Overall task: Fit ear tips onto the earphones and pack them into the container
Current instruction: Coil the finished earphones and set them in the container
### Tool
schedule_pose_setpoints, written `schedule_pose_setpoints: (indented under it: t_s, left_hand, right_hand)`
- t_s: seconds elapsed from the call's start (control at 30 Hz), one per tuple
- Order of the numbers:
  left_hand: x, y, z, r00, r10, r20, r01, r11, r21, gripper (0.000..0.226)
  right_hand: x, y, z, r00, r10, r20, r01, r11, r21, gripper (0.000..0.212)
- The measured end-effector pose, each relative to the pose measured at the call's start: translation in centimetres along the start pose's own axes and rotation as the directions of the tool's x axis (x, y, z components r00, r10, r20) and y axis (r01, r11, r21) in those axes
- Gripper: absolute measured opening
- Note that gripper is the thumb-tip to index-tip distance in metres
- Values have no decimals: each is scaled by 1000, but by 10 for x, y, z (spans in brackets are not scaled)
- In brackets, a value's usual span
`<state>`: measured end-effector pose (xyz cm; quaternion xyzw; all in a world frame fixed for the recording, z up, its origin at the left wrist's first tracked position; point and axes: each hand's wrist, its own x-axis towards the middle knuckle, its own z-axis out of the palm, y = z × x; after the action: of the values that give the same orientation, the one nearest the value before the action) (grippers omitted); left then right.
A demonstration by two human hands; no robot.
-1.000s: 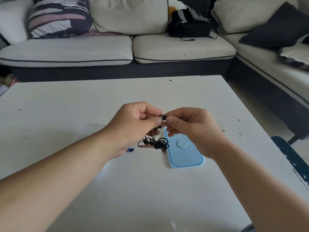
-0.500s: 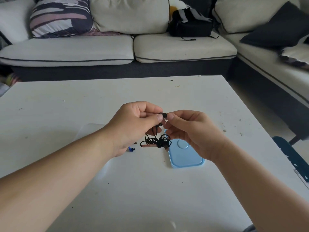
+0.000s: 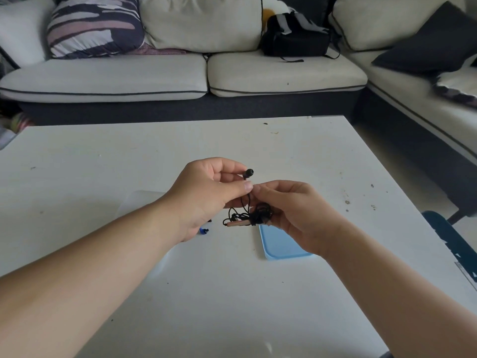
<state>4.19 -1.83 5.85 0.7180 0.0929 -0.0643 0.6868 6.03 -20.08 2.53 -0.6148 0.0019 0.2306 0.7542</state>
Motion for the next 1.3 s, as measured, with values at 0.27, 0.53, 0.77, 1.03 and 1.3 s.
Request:
schedule_pose_setpoints:
  t_s: [0.27,0.53,0.77,1.03,1.3]
  left_hand:
    - [12,-2,15,999,-27,-20,25,996,-85,29]
    - [24,-5,26,997,-48,-60,46,998,-37,28]
    - [29,-11,30,996,-67,-61,69,997,23,27]
    - [26,-11,28,995,-68,-68,70,997,29,27]
    - [16,-6,12,997,-27,-71,26,1000,-15,31]
  right_hand:
    - [12,-6,-17,992,13,-127,-15,1000,-21,15]
    - [71,25,-73,844,-209,-494,-157,785,-599,14]
    - [111,50,-94,873,-199,-446,-300,502,-811,12]
    - [110,53,-92,892,-190,-411,-327,358,-875,9]
    - [65,9,-52,884,-374,-279,49,669,-742,11]
